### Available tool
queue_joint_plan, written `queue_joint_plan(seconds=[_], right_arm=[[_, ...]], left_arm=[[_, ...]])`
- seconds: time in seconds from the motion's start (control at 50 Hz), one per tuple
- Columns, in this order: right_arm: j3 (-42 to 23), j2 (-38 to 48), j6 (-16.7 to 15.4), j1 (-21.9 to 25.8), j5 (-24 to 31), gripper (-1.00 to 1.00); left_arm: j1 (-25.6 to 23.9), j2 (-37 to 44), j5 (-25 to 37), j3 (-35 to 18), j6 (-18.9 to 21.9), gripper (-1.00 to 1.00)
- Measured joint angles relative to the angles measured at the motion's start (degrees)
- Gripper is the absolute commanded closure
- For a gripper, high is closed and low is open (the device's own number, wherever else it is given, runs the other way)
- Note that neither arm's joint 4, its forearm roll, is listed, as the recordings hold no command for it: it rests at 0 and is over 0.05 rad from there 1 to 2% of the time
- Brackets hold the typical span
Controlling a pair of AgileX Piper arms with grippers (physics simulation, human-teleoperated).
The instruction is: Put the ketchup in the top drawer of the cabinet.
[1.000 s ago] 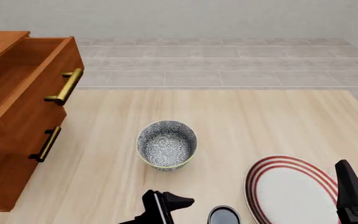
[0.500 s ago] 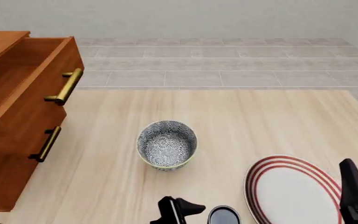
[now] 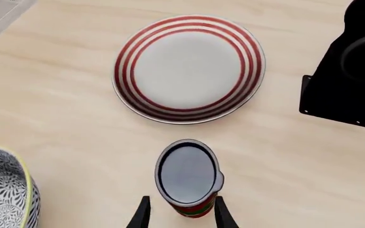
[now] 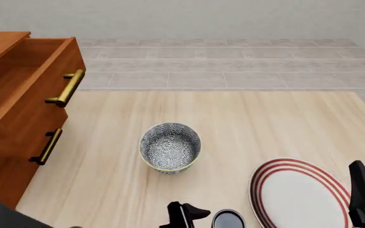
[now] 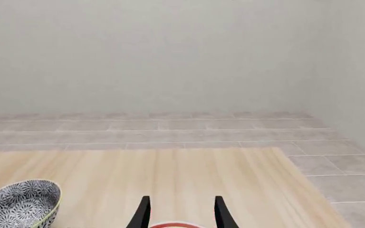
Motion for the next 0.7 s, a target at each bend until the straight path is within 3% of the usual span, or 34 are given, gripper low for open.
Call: queue_joint_plan(seconds=[0.7], right_arm=[[1.1, 0.0, -0.5, 0.3, -1.1, -1.00]], left_arm=[[-0.8, 3.6, -0.2, -3.3, 1.3, -1.00]])
